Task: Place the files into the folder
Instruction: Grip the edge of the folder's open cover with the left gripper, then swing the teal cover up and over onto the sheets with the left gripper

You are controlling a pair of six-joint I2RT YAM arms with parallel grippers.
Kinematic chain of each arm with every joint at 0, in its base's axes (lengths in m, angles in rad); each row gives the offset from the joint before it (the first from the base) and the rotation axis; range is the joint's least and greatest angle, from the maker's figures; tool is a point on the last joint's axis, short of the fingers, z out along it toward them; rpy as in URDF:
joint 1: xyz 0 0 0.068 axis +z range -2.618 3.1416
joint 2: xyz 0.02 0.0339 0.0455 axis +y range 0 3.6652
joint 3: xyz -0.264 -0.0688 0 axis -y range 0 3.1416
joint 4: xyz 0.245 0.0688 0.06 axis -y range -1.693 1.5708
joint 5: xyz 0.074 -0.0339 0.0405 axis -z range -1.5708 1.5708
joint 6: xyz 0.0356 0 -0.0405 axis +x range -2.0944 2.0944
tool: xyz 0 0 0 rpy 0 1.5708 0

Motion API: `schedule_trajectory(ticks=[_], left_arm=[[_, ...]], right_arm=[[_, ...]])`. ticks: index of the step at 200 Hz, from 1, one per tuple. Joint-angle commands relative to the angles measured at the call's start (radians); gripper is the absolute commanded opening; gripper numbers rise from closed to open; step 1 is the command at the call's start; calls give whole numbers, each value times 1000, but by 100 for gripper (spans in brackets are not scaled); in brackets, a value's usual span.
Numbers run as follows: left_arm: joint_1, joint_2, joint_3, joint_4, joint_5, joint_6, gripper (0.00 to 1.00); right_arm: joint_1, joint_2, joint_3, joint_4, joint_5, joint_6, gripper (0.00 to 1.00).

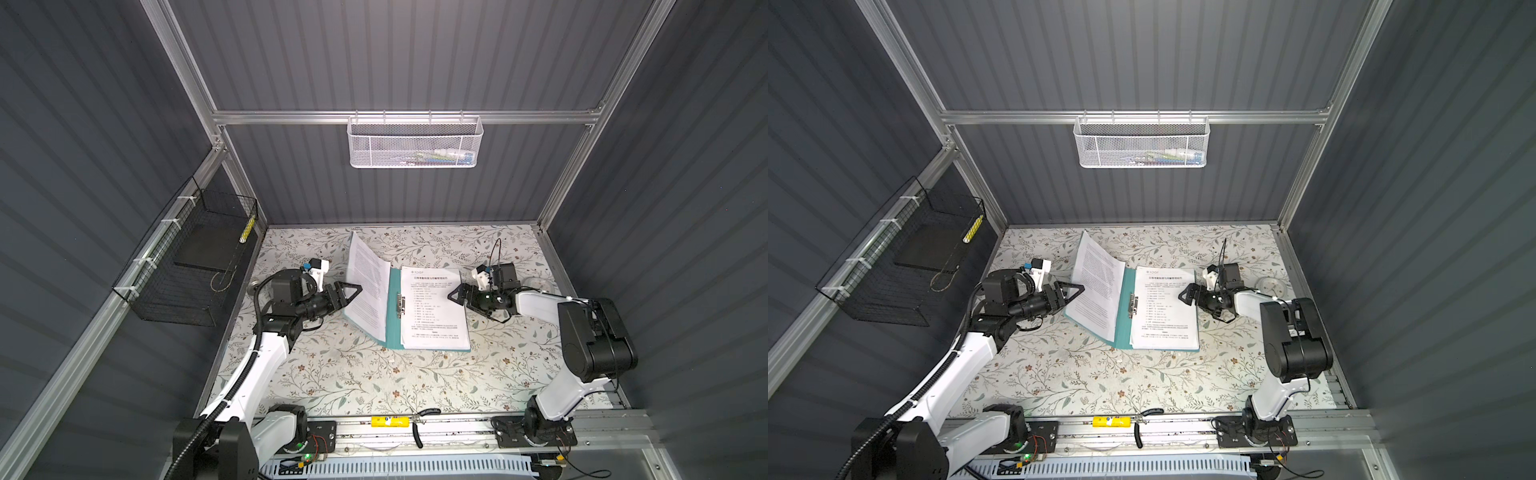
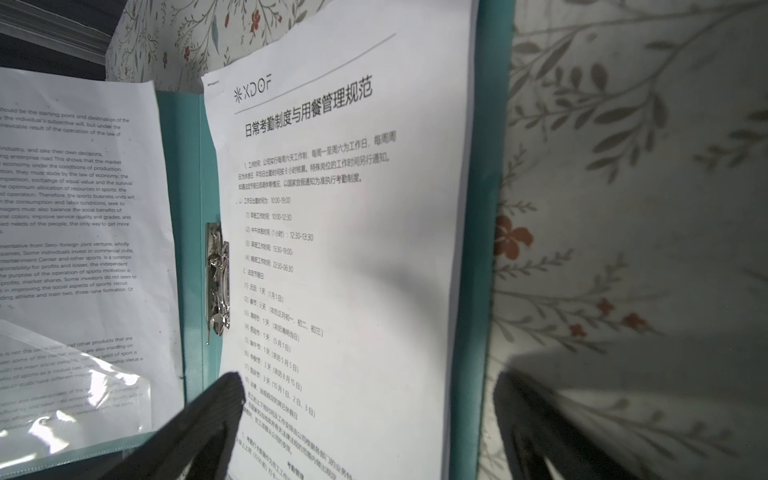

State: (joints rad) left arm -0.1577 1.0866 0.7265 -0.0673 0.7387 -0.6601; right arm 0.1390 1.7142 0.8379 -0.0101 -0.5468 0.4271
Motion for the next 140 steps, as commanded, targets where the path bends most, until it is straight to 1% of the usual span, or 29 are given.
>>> schedule_trajectory(ticks=[1, 44, 69, 110, 140], left_arm=[[-49, -22, 49, -15, -31, -36, 69], [-113, -61, 59, 6, -89, -103, 69], [-163, -53, 62, 41, -127, -124, 69], [-280, 42, 105, 106, -180, -128, 69], [-368, 153, 192, 131, -202, -112, 68]], right_arm=[[10, 14, -34, -66, 22, 12, 96], [13, -6, -52, -47, 24, 15, 96], [13, -16, -62, -33, 25, 17, 96], [11, -26, -71, -24, 24, 18, 97], [11, -31, -78, -16, 28, 20, 97]])
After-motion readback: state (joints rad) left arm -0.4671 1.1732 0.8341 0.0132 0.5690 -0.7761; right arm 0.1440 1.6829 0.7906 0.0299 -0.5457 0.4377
